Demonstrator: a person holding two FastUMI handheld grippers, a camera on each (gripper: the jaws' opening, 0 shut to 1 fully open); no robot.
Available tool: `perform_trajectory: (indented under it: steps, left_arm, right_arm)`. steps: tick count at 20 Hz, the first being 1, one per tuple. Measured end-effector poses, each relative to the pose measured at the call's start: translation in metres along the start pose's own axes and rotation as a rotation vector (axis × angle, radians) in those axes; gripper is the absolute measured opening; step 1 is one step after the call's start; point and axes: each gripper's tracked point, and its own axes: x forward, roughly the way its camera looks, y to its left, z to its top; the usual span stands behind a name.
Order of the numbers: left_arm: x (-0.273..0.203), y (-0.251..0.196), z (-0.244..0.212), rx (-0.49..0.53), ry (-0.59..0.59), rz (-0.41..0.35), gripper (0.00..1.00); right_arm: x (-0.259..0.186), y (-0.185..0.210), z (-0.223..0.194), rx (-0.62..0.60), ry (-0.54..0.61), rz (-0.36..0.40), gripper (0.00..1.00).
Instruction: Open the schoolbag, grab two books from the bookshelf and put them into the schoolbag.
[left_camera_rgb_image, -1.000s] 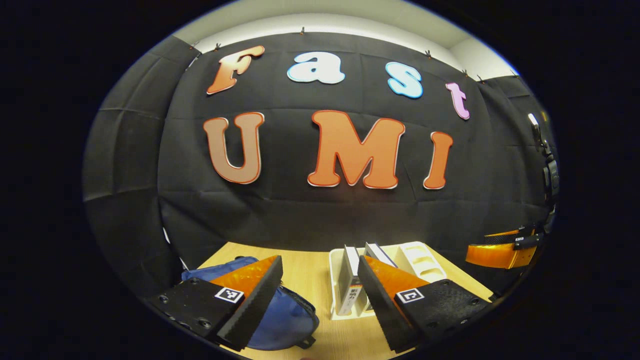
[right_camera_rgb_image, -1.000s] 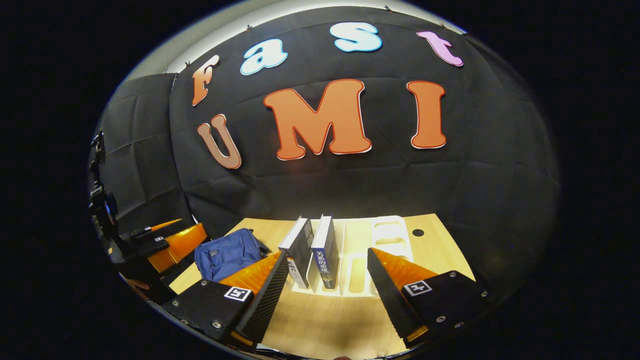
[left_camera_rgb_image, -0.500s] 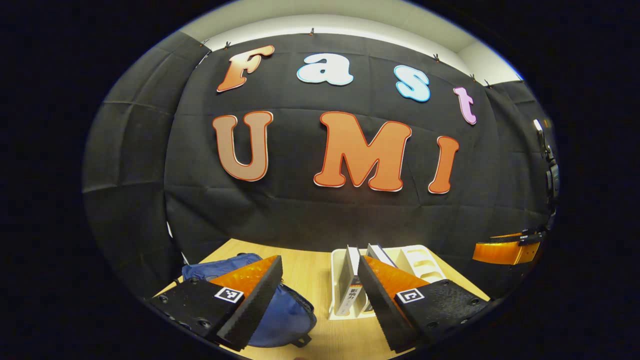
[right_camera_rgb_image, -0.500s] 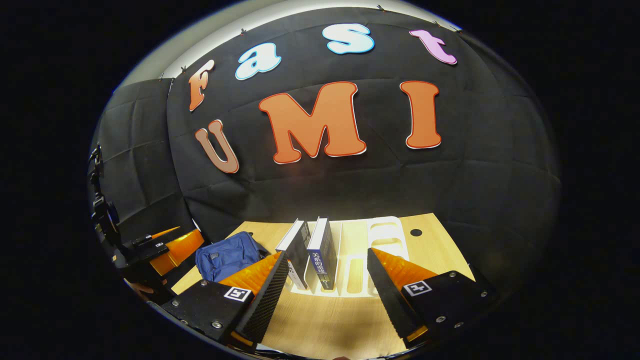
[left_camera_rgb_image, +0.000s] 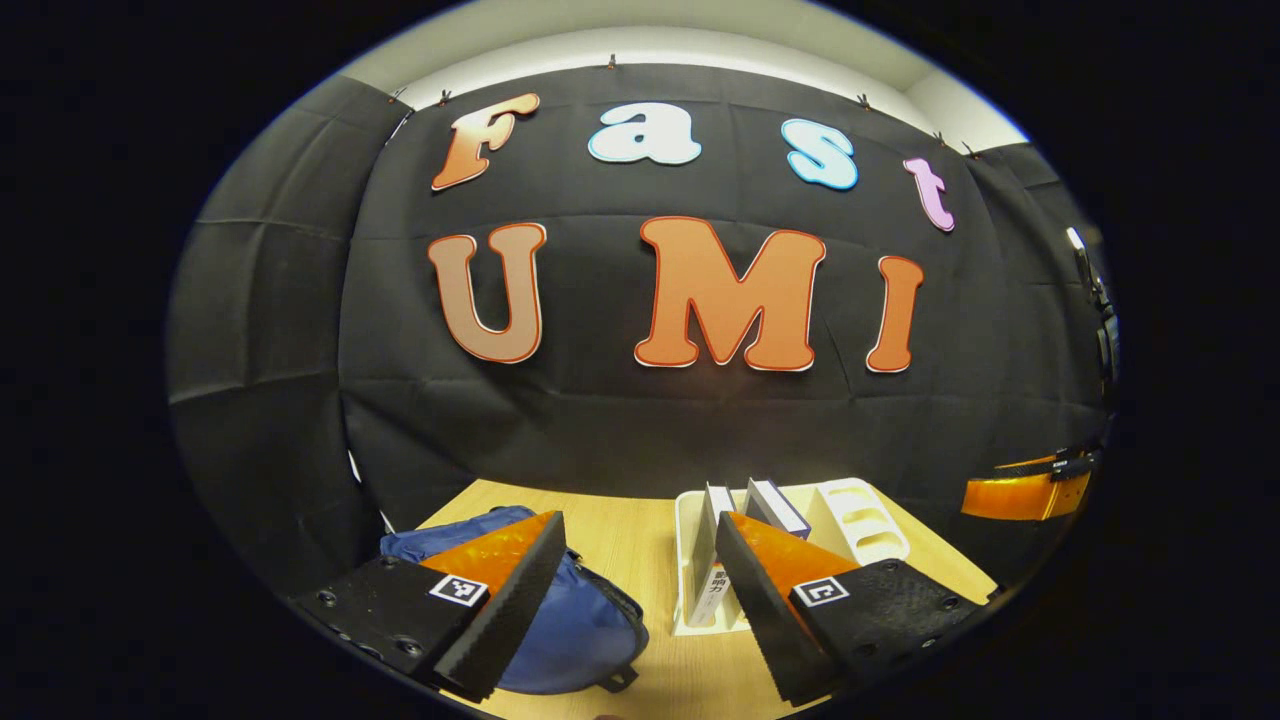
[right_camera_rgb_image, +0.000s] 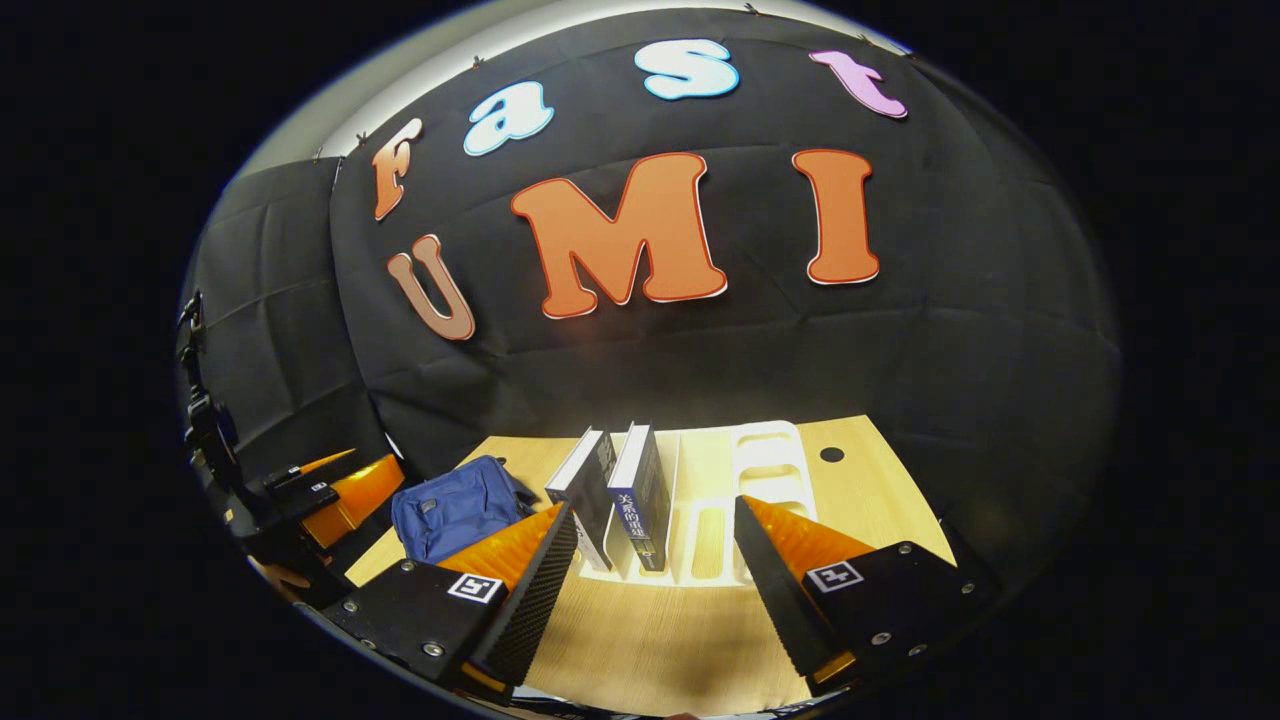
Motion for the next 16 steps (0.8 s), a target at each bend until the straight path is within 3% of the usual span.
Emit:
perform_trajectory:
  steps: [5,8,16]
  left_arm:
    - [0.004,0.0,-0.009,0.054,0.025,0.005,0.95]
    - [0.011,-0.006,-0.037,0.114,0.068,-0.011,0.95]
    - [0.032,-0.001,-0.181,0.514,0.312,-0.01,0.95]
  right_arm:
    - [0.003,-0.004,-0.008,0.016,0.017,0.0,0.94]
    - [0.004,-0.008,-0.015,0.03,0.032,-0.003,0.94]
    - [0.008,-0.037,-0.042,0.084,0.097,-0.054,0.94]
